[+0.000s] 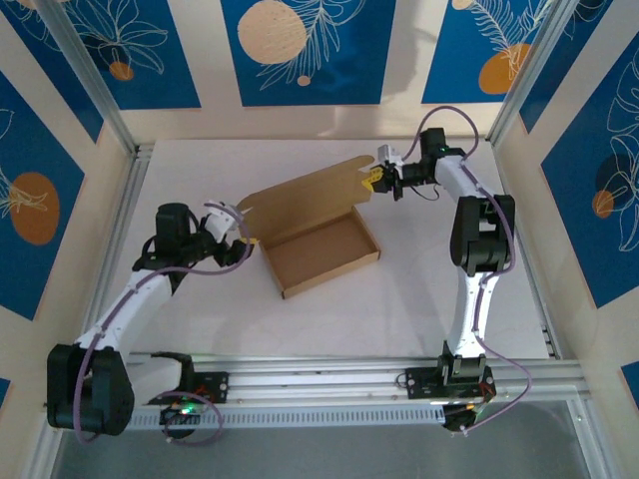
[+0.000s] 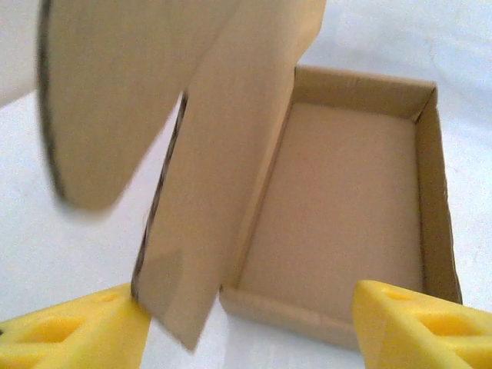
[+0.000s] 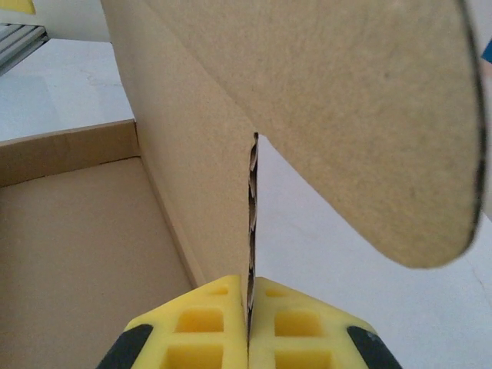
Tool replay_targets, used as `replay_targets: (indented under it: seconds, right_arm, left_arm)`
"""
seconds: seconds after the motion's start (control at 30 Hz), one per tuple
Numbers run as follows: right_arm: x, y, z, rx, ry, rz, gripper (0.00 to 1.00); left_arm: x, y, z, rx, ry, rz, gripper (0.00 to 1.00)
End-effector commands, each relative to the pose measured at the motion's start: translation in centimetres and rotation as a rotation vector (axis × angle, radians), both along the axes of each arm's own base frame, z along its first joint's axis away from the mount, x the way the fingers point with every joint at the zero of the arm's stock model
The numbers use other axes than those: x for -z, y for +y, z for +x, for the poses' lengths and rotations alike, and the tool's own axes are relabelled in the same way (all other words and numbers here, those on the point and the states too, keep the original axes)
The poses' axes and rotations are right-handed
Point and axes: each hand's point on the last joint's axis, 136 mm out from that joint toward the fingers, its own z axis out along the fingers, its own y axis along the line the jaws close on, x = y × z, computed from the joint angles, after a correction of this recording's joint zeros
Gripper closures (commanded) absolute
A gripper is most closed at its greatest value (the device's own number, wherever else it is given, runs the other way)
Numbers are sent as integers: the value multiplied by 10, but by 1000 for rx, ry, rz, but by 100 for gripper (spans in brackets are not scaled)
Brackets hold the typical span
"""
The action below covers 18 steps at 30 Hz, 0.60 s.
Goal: Fold the paper box
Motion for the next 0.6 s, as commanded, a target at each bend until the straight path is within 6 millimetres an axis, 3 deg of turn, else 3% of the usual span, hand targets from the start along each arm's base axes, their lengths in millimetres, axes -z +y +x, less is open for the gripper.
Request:
replay_targets:
  seconds: [0.0,0.33,0.4,0.57]
  right_arm:
    - [6,0,-6,-14,37,46,100]
    - [6,7,-9,-26,37,42,100]
    - [8,9,-10,-27,41,40,100]
    - [13,10,-10,-25,43,30,100]
  left_arm:
    - [0,5,14,-27,-16,-15,33]
    - [-2,-4,49,10,-6,-44,37]
    - [-1,-6,53,20,-4,-43,44]
    - [3,-8,58,29,-1,-52,74]
